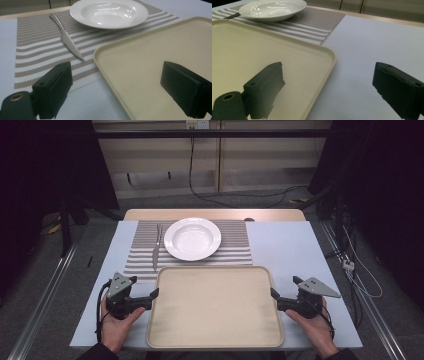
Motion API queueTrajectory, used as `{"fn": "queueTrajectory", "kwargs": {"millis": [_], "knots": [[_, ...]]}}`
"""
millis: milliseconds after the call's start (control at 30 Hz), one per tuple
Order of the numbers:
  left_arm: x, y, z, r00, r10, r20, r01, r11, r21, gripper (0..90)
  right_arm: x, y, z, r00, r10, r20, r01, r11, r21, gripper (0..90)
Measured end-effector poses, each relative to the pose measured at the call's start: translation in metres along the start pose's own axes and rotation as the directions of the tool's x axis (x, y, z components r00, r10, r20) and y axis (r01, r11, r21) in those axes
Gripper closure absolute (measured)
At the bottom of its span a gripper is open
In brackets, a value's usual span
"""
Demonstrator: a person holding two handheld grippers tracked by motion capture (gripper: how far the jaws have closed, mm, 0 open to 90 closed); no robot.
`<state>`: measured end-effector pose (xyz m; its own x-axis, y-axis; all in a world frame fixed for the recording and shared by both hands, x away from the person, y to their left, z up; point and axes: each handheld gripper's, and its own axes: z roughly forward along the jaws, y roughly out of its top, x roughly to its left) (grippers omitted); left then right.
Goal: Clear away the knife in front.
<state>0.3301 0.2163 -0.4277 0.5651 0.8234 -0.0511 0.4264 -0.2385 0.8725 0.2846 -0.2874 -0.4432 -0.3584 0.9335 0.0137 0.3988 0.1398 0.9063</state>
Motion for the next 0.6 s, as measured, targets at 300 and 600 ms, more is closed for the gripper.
{"fn": "queueTrajectory", "kwargs": {"millis": [300, 600], "knots": [[0.002, 0.002, 0.001, 0.9998, -0.018, 0.009, 0.018, 0.9996, 0.024, 11.5, 0.000, 0.000, 0.000, 0.9998, -0.006, -0.017, 0.006, 1.000, 0.001, 8.9], [0.013, 0.013, -0.001, 0.9988, -0.044, -0.019, 0.045, 0.9988, 0.020, 9.0, 0.001, 0.000, 0.004, 0.9997, -0.010, -0.021, 0.010, 1.000, 0.016, 8.8]]}}
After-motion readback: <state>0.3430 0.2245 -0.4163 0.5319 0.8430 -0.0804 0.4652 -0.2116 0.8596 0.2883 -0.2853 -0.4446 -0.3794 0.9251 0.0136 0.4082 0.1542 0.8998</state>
